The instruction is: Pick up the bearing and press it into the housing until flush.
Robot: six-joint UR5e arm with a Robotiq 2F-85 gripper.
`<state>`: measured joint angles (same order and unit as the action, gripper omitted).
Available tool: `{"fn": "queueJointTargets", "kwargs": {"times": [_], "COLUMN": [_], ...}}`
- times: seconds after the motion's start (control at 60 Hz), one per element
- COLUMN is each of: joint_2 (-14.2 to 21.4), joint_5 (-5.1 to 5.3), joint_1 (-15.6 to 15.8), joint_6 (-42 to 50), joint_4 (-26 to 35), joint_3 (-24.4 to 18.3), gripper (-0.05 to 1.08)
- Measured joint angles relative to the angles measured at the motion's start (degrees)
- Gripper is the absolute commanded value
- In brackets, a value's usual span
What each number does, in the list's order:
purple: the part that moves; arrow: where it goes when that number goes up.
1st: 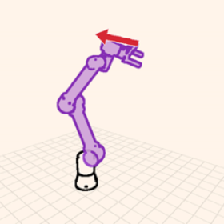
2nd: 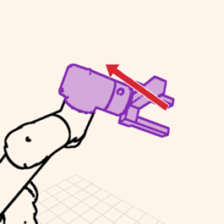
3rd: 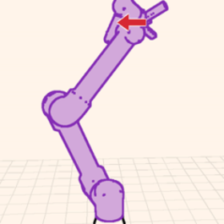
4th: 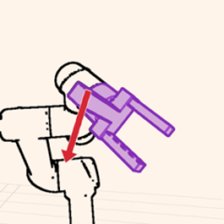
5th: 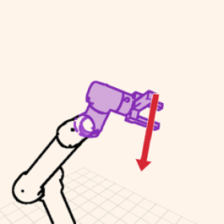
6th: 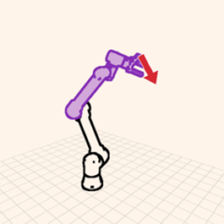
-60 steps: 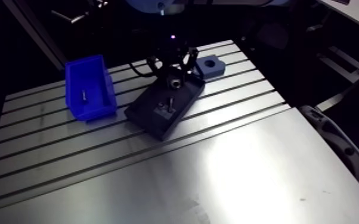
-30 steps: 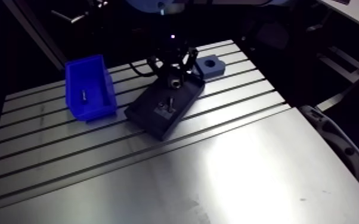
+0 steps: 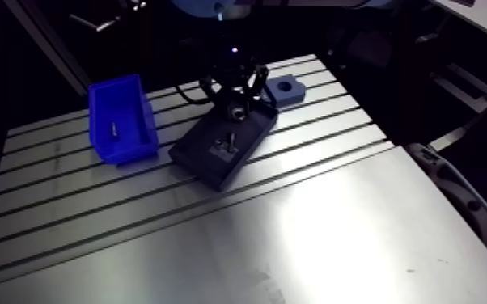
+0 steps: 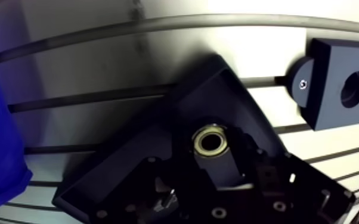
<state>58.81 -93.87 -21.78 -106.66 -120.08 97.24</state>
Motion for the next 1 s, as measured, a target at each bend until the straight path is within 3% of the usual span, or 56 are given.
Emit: {"fn": "queueJointTargets", "kwargs": {"times": [0.467, 0.733, 1.0], "joint_2": [3.51, 6.41, 6.89], "joint_5": [0.09, -0.47, -0.89], "joint_1": [0.23, -0.11, -1.44], "joint_6": [-0.03, -0.74, -1.52], "joint_4": [2.33, 4.56, 6.51], "joint_3": [-0.12, -0.76, -3.62], "gripper": [0.63, 0.64, 0.65]}}
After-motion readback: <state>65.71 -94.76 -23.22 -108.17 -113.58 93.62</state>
